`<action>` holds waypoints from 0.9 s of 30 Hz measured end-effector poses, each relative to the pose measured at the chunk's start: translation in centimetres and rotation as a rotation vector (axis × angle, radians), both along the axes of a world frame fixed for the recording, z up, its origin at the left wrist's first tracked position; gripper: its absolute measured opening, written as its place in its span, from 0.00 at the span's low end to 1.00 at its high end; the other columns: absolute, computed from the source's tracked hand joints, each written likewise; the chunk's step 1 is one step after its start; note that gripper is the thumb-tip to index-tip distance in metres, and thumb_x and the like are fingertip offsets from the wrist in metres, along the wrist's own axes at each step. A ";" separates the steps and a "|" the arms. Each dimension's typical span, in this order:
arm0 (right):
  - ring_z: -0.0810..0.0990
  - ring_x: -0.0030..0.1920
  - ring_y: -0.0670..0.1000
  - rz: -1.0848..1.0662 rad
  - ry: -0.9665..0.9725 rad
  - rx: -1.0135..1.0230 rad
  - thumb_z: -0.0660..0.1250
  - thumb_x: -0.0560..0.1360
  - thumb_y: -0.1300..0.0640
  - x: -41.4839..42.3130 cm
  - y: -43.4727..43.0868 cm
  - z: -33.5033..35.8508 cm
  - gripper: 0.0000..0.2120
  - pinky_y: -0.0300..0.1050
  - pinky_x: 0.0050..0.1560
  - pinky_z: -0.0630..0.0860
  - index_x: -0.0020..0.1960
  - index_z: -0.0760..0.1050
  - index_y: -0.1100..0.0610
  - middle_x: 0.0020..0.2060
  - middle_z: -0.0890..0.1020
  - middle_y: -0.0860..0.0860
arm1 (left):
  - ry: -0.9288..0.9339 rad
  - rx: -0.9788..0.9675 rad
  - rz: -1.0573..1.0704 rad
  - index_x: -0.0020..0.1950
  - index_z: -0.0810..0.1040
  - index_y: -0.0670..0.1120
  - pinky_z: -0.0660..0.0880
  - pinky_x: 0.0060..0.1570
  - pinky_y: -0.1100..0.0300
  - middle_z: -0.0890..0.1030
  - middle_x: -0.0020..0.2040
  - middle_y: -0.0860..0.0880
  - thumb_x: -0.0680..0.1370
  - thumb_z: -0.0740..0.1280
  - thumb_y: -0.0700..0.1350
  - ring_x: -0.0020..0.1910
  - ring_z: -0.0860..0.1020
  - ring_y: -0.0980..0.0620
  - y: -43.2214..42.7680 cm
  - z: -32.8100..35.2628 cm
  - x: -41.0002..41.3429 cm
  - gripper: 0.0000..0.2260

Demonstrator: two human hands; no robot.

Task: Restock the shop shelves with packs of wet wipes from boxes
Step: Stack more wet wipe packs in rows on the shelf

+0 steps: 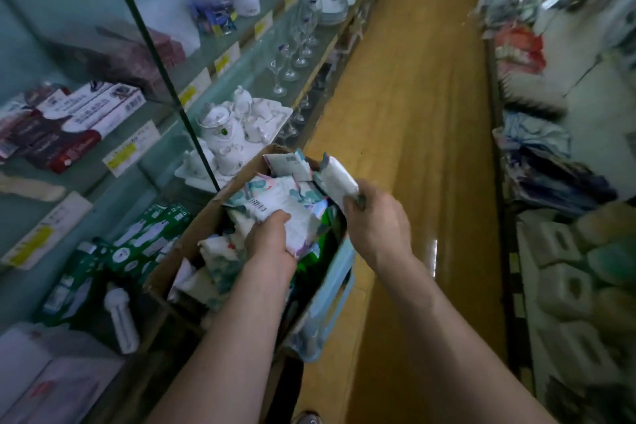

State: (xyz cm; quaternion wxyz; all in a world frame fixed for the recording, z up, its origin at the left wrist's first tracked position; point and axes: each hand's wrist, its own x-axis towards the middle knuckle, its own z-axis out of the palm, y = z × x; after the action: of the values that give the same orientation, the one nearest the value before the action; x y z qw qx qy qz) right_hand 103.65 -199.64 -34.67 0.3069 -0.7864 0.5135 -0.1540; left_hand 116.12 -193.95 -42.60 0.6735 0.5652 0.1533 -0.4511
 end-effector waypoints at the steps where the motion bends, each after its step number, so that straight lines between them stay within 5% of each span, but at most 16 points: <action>1: 0.77 0.47 0.61 -0.057 -0.033 -0.015 0.60 0.78 0.54 -1.8 0.5 1.0 0.09 0.45 0.37 0.63 0.56 0.75 0.50 0.42 0.80 0.55 | 0.010 -0.030 0.010 0.65 0.75 0.40 0.77 0.54 0.44 0.80 0.57 0.41 0.61 0.70 0.41 0.54 0.80 0.40 -0.1 1.0 -1.7 0.32; 6: 0.78 0.49 0.58 -0.275 -0.106 -0.070 0.60 0.77 0.56 -11.8 3.3 5.3 0.12 0.49 0.45 0.74 0.58 0.76 0.46 0.46 0.82 0.52 | 0.054 -0.111 -0.119 0.62 0.74 0.39 0.77 0.50 0.45 0.79 0.55 0.38 0.75 0.63 0.37 0.49 0.80 0.39 0.2 6.6 -12.2 0.15; 14: 0.78 0.53 0.55 -0.613 -0.142 -0.198 0.61 0.75 0.59 -30.3 10.6 9.8 0.15 0.45 0.47 0.70 0.60 0.76 0.49 0.50 0.82 0.51 | 0.088 -0.280 -0.618 0.64 0.73 0.45 0.73 0.37 0.53 0.80 0.56 0.41 0.79 0.58 0.39 0.45 0.79 0.42 2.5 16.4 -33.5 0.14; 23: 0.75 0.57 0.54 -0.914 -0.107 -0.389 0.62 0.73 0.60 -48.6 18.3 14.4 0.19 0.48 0.57 0.72 0.62 0.77 0.49 0.56 0.80 0.50 | 0.182 -0.459 -1.040 0.60 0.75 0.42 0.74 0.50 0.51 0.80 0.51 0.41 0.80 0.57 0.42 0.47 0.78 0.44 7.8 22.6 -53.1 0.12; 27: 0.73 0.61 0.54 -1.035 -0.105 -0.457 0.61 0.72 0.66 -54.3 20.9 16.2 0.23 0.48 0.59 0.71 0.65 0.75 0.51 0.59 0.78 0.50 | 0.251 -0.569 -1.190 0.64 0.76 0.40 0.71 0.62 0.48 0.80 0.59 0.40 0.77 0.60 0.46 0.58 0.78 0.41 9.8 24.6 -59.4 0.18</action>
State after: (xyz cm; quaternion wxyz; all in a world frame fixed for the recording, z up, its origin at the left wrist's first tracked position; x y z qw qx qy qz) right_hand 49.33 -178.76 -18.47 0.0383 -0.4698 0.7697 -0.4304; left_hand 56.69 -184.14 -17.95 0.4100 0.2971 -0.2322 -0.8305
